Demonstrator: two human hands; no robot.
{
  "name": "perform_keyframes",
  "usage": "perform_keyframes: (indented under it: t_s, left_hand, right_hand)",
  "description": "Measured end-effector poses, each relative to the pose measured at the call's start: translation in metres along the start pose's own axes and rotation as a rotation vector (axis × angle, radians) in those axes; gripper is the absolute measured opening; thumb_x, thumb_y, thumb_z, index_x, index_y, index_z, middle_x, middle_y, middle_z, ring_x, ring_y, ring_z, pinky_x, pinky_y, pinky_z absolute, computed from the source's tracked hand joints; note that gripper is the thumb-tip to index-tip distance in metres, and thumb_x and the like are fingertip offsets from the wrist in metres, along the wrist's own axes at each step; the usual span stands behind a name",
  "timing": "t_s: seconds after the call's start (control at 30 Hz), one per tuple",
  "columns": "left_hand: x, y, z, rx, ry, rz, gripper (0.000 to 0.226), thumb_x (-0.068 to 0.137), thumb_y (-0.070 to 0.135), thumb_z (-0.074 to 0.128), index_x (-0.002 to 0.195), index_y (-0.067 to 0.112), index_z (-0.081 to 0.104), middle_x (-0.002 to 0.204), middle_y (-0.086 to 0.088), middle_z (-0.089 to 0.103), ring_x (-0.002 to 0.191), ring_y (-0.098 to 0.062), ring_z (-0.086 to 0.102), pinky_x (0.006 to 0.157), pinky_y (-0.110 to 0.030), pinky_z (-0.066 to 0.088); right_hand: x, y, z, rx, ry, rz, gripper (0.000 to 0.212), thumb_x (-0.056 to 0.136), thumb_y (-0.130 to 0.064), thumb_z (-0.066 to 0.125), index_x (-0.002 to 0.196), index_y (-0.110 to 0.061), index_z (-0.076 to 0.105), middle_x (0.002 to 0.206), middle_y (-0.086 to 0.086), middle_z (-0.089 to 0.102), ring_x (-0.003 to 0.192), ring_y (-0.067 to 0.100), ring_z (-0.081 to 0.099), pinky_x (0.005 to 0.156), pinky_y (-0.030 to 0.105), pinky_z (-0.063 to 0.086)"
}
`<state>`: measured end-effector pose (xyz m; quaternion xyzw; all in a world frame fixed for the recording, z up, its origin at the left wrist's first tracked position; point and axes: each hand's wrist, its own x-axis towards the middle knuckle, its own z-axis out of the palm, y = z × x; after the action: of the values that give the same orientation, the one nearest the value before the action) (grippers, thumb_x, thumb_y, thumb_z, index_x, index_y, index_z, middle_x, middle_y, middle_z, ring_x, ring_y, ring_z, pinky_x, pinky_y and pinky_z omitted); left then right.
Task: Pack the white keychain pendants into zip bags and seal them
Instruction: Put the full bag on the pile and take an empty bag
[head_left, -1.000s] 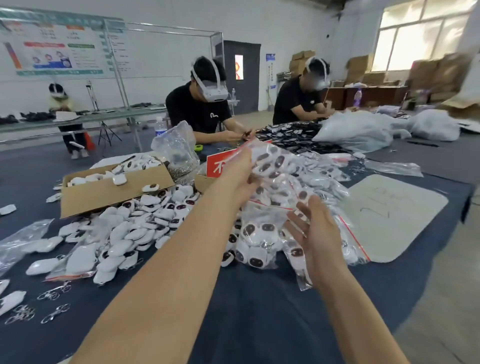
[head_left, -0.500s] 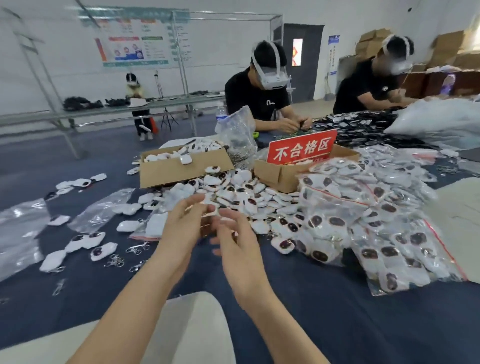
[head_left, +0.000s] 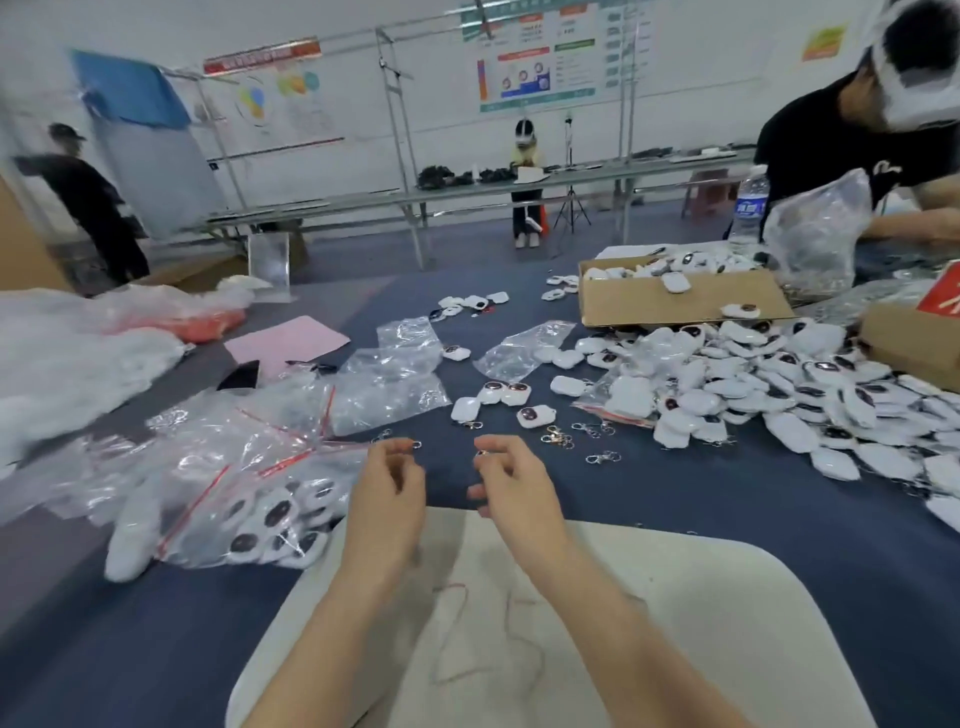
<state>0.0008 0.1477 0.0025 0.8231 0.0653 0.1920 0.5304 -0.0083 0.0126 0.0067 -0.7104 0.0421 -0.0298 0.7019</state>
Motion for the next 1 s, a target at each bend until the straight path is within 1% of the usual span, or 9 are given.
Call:
perform_keyframes:
  t_s: [0.13, 0.23, 0.33, 0.4, 0.47, 0.67, 0.8, 0.87, 1.0]
  left_hand:
    - [0.03, -0.016, -0.038, 0.253, 0.122, 0.102, 0.022, 0.098, 0.009, 0.049, 0.117, 0.014, 0.058, 0.111, -0.004, 0.064, 0.099, -0.023, 0.059, 0.084, -0.033, 0.044]
    - [0.065, -0.021, -0.059, 0.576, 0.196, 0.062, 0.027, 0.1, 0.013, 0.048, 0.125, 0.006, 0.058, 0.124, -0.021, 0.059, 0.115, -0.04, 0.052, 0.097, -0.045, 0.041]
    - [0.095, -0.023, -0.065, 0.886, 0.003, -0.241, 0.04, 0.105, 0.027, 0.04, 0.141, 0.013, 0.051, 0.15, -0.032, 0.034, 0.139, -0.052, 0.027, 0.118, -0.052, 0.023]
    - [0.108, -0.027, -0.065, 0.978, -0.112, -0.424, 0.045, 0.105, 0.027, 0.038, 0.147, 0.015, 0.044, 0.158, -0.033, 0.018, 0.146, -0.054, 0.012, 0.123, -0.055, 0.011]
    - [0.118, -0.034, -0.067, 1.037, -0.19, -0.495, 0.048, 0.101, 0.02, 0.042, 0.148, 0.013, 0.042, 0.158, -0.032, 0.02, 0.145, -0.05, 0.017, 0.121, -0.053, 0.016]
    - [0.123, -0.049, -0.074, 1.233, -0.289, -0.358, 0.05, 0.1, 0.025, 0.041, 0.151, 0.025, 0.041, 0.15, -0.024, 0.041, 0.137, -0.043, 0.037, 0.115, -0.051, 0.03]
    - [0.117, -0.043, -0.069, 1.269, -0.359, -0.318, 0.051, 0.103, 0.02, 0.035, 0.155, 0.019, 0.036, 0.159, -0.021, 0.035, 0.147, -0.042, 0.028, 0.121, -0.058, 0.015]
    - [0.112, -0.039, -0.069, 1.236, -0.303, -0.297, 0.048, 0.103, 0.017, 0.036, 0.15, 0.015, 0.04, 0.155, -0.022, 0.038, 0.145, -0.041, 0.03, 0.122, -0.055, 0.014]
    - [0.107, -0.033, -0.071, 1.114, -0.058, -0.097, 0.033, 0.104, 0.018, 0.04, 0.131, 0.003, 0.053, 0.137, -0.022, 0.052, 0.129, -0.039, 0.045, 0.113, -0.049, 0.032]
  right_hand:
    - [0.003, 0.0, 0.024, -0.028, -0.041, 0.019, 0.021, 0.1, -0.019, 0.047, 0.107, -0.031, 0.063, 0.094, -0.007, 0.065, 0.072, 0.004, 0.067, 0.078, 0.035, 0.058]
    - [0.005, -0.003, 0.026, -0.033, -0.042, 0.016, 0.021, 0.1, -0.021, 0.047, 0.106, -0.032, 0.063, 0.093, -0.007, 0.065, 0.071, 0.001, 0.067, 0.08, 0.039, 0.058]
    - [0.007, -0.008, 0.022, -0.039, -0.034, -0.005, 0.021, 0.1, -0.02, 0.047, 0.11, -0.03, 0.063, 0.088, -0.011, 0.063, 0.067, -0.002, 0.067, 0.082, 0.042, 0.058]
    - [0.007, -0.009, 0.017, -0.034, -0.024, -0.013, 0.022, 0.1, -0.019, 0.047, 0.112, -0.028, 0.063, 0.091, -0.011, 0.063, 0.07, 0.001, 0.067, 0.081, 0.04, 0.059]
    - [0.006, -0.007, 0.013, -0.024, -0.014, -0.016, 0.023, 0.1, -0.019, 0.047, 0.113, -0.028, 0.063, 0.095, -0.009, 0.063, 0.074, 0.004, 0.067, 0.08, 0.036, 0.059]
    - [0.005, -0.003, -0.001, -0.015, 0.009, -0.016, 0.021, 0.101, -0.02, 0.047, 0.112, -0.028, 0.062, 0.099, -0.007, 0.065, 0.076, 0.007, 0.066, 0.08, 0.034, 0.059]
    - [0.002, -0.002, 0.0, -0.002, 0.003, -0.009, 0.021, 0.101, -0.019, 0.047, 0.113, -0.028, 0.062, 0.101, -0.007, 0.064, 0.078, 0.008, 0.066, 0.08, 0.035, 0.058]
    - [0.0, -0.001, 0.001, 0.005, 0.0, -0.008, 0.021, 0.101, -0.02, 0.047, 0.112, -0.029, 0.062, 0.105, -0.005, 0.065, 0.08, 0.009, 0.067, 0.077, 0.032, 0.057]
    - [-0.002, -0.003, 0.0, 0.005, -0.001, -0.014, 0.021, 0.1, -0.021, 0.048, 0.112, -0.031, 0.063, 0.113, -0.004, 0.064, 0.081, 0.009, 0.068, 0.077, 0.029, 0.058]
